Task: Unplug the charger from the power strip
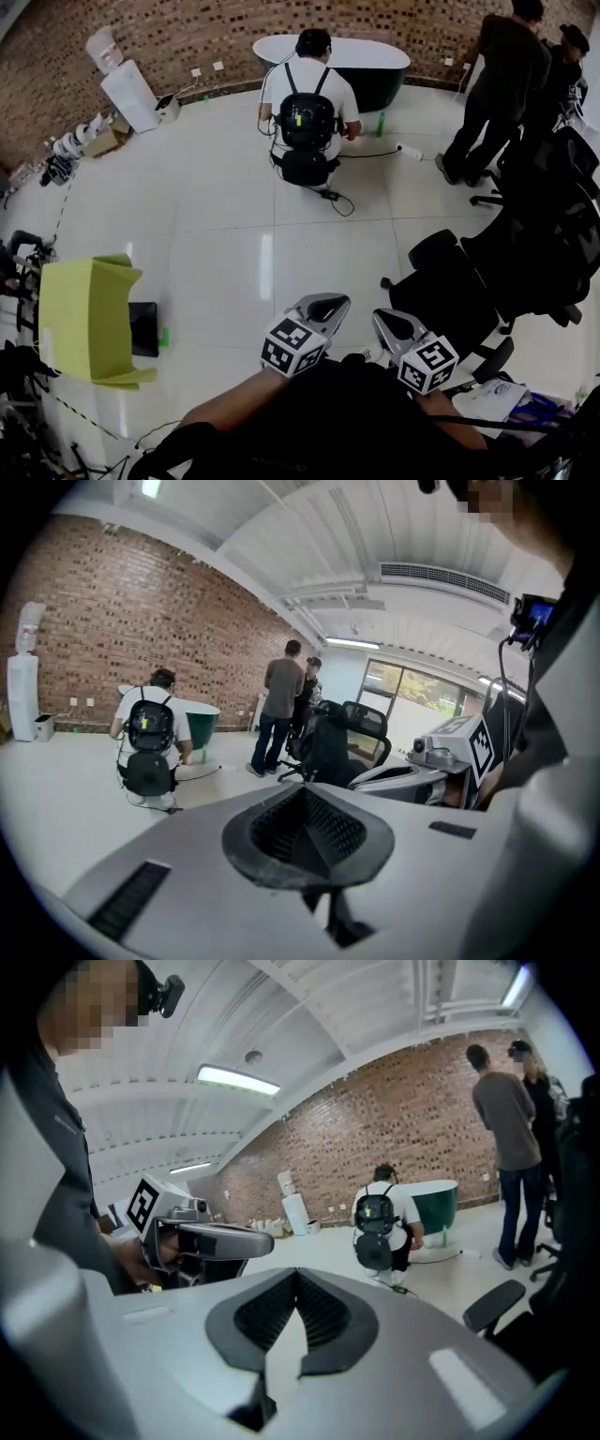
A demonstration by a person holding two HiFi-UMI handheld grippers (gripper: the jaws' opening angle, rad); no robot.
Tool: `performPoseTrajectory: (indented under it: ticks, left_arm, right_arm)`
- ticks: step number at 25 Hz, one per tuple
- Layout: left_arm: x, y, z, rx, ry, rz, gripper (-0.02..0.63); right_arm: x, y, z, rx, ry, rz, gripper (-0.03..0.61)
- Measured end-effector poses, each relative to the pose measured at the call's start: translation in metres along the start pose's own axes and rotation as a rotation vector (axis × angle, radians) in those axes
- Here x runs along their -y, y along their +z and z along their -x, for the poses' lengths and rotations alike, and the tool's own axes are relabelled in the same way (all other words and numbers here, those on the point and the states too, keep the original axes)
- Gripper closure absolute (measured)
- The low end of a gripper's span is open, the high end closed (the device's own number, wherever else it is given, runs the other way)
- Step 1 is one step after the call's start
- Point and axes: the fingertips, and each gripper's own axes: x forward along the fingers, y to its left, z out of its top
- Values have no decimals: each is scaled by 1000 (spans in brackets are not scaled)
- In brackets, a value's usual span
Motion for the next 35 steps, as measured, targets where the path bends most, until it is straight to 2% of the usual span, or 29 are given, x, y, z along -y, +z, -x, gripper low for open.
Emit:
performPoseTrajectory:
  ticks: [7,13,17,20,24,28,32,35]
  left_arm:
    - [-45,-32,112,69,198,63,607]
    - [-87,-78,210,146,465,197,607]
    - [-98,-81,252,234,658,248,607]
    - [-105,-96,277,243,775,278,607]
    - [-111,-109,299,301,928,380,607]
    - [-113,-98,297,328,1022,389,607]
    - [-106,-103,295,347,1108,454,607]
    - [-100,-105,295,356,1175,482,607]
  right_arm:
    - [-105,-10,-77,-74,237,110,575]
    - [-178,-20,-134,-128,462,221,575]
    - [-218,-25,-163,-191,659,267,575]
    - [-245,-29,-180,-226,800,337,575]
    - [-254,-28,-194,-278,925,361,575]
    - [-253,-32,-202,-345,1033,399,575]
    - [-250,-32,-199,-364,1115,469,575]
    - [-246,-30,-200,-386,1167,466,575]
